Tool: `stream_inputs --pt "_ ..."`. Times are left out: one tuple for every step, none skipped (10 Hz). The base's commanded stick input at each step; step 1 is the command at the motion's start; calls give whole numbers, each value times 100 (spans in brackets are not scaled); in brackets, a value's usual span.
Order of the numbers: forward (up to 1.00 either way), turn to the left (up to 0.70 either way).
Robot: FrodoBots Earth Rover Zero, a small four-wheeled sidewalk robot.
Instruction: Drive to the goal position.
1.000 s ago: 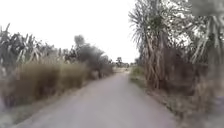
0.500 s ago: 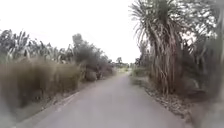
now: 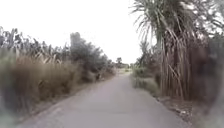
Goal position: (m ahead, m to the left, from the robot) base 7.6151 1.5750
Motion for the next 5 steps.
stream_inputs --pt "100 0" --pt "100 0" --pt "100 0" --pt "100 0" --pt "100 0"
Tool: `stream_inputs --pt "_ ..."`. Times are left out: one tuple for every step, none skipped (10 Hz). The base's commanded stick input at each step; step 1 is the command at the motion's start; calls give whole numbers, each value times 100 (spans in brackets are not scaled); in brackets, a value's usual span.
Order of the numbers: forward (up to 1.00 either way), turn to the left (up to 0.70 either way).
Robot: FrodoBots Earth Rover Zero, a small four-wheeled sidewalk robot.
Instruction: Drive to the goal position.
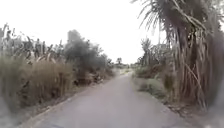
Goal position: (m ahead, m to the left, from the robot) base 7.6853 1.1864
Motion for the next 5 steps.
stream_inputs --pt "100 0" --pt "100 0" --pt "100 0" --pt "100 0" --pt "100 0"
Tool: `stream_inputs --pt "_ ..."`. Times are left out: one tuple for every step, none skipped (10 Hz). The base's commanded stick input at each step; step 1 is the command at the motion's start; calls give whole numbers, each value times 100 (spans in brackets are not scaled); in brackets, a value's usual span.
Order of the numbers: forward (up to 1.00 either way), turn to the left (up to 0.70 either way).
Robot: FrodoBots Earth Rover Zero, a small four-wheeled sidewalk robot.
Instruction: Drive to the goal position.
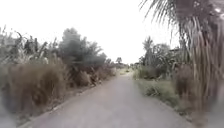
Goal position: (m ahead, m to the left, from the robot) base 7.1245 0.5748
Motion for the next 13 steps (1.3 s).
stream_inputs --pt "100 0" --pt "100 0" --pt "100 0" --pt "100 0" --pt "100 0" --pt "100 0" --pt "100 0" --pt "100 0" --pt "100 0" --pt "100 0" --pt "100 0" --pt "100 0" --pt "100 0"
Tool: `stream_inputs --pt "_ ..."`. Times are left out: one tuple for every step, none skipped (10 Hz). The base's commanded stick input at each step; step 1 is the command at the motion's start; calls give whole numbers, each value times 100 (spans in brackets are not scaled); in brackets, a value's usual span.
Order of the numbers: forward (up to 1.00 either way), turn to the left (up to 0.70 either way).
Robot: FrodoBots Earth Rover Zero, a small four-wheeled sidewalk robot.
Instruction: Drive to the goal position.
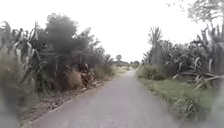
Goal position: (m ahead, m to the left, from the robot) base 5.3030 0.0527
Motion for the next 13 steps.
stream_inputs --pt "100 0" --pt "100 0" --pt "100 0" --pt "100 0" --pt "100 0" --pt "100 0" --pt "100 0" --pt "100 0" --pt "100 0" --pt "100 0" --pt "100 0" --pt "100 0" --pt "100 0"
